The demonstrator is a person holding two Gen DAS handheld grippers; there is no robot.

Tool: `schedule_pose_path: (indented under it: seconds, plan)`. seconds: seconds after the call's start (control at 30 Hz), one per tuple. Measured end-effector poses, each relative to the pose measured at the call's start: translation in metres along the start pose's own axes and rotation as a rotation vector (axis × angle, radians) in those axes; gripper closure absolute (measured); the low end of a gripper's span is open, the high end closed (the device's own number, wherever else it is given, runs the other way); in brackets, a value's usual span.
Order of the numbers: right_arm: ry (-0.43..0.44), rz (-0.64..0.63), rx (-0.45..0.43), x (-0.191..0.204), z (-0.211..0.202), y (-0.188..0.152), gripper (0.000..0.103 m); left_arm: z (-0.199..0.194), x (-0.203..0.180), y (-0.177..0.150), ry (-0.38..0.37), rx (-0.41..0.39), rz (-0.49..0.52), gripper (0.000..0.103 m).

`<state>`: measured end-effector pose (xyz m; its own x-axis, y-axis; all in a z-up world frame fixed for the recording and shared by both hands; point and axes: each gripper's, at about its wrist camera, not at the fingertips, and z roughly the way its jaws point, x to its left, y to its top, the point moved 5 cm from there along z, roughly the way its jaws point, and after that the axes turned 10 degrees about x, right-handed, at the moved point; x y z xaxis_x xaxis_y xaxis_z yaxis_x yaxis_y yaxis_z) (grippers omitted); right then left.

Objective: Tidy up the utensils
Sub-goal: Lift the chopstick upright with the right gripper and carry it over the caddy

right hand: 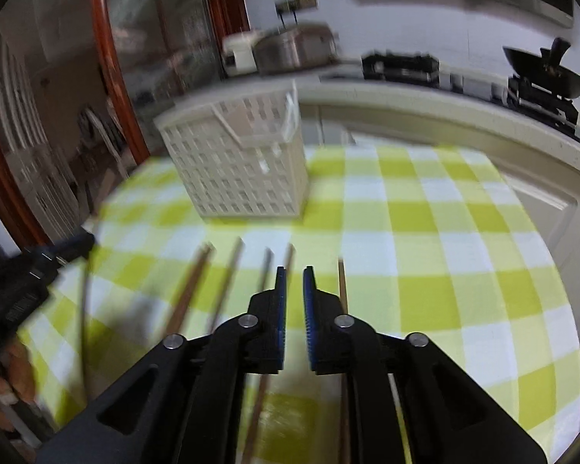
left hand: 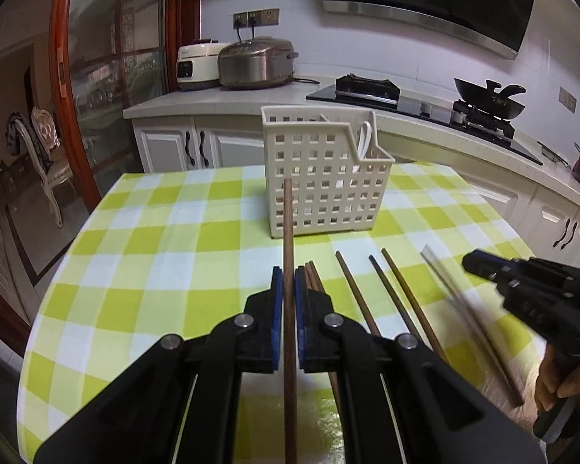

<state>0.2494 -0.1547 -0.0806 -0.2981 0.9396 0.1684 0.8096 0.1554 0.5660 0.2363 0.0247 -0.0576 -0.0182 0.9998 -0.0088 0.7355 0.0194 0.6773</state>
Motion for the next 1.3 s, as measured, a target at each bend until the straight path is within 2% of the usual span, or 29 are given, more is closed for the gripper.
schedule_pose_path:
  seconds: [0.03, 0.07, 0.17, 0.37, 0.43, 0.53, 0.6, 0.63, 0.67, 0.73, 0.77, 0.87, 0.97, 1.07, 1.3]
  plan:
    - [-0.007, -0.008, 0.020, -0.001, 0.007, -0.003, 0.070, 0.001, 0.001, -0.001, -0.004, 0.003, -0.001, 0.097]
    - [-0.017, -0.012, 0.042, -0.004, 0.013, -0.006, 0.051, 0.002, 0.000, -0.002, -0.011, 0.009, 0.001, 0.097]
    - [-0.045, -0.008, 0.069, -0.018, 0.021, -0.012, 0.049, 0.008, 0.001, -0.004, -0.014, 0.019, 0.007, 0.097]
    - [-0.075, -0.008, 0.116, -0.045, 0.029, -0.006, 0.062, 0.015, 0.003, -0.004, -0.031, 0.029, 0.003, 0.097]
    - [-0.078, -0.001, 0.124, -0.052, 0.031, -0.001, 0.063, 0.014, 0.004, -0.002, -0.038, 0.024, -0.001, 0.097]
    - [-0.097, -0.017, 0.158, -0.060, 0.041, 0.003, 0.064, 0.013, 0.005, -0.002, -0.040, 0.019, 0.001, 0.097]
    - [-0.139, -0.041, 0.205, -0.068, 0.053, 0.001, 0.071, 0.013, 0.007, -0.001, -0.044, 0.019, -0.002, 0.097]
    - [-0.148, -0.037, 0.226, -0.074, 0.058, -0.001, 0.071, 0.013, 0.007, -0.001, -0.044, 0.019, -0.003, 0.097]
    - [-0.118, -0.021, 0.220, -0.078, 0.058, -0.002, 0.073, 0.013, 0.008, -0.001, -0.043, 0.018, -0.004, 0.097]
    - [-0.116, -0.010, 0.213, -0.084, 0.056, -0.005, 0.080, 0.013, 0.008, -0.001, -0.046, 0.019, -0.008, 0.097]
    - [-0.127, -0.012, 0.211, -0.085, 0.056, -0.005, 0.094, 0.014, 0.009, -0.001, -0.047, 0.020, -0.010, 0.097]
    - [-0.143, -0.053, 0.203, -0.079, 0.055, -0.008, 0.096, 0.015, 0.009, -0.001, -0.048, 0.022, -0.007, 0.097]
    - [-0.101, -0.024, 0.161, -0.075, 0.046, -0.006, 0.097, 0.013, 0.007, -0.001, -0.047, 0.019, -0.004, 0.097]
    - [-0.046, 0.002, 0.087, -0.064, 0.025, 0.001, 0.096, 0.009, 0.006, 0.000, -0.043, 0.009, -0.004, 0.097]
    - [0.023, 0.014, -0.093, -0.040, -0.021, 0.016, 0.096, -0.009, 0.006, 0.005, -0.043, -0.033, -0.014, 0.097]
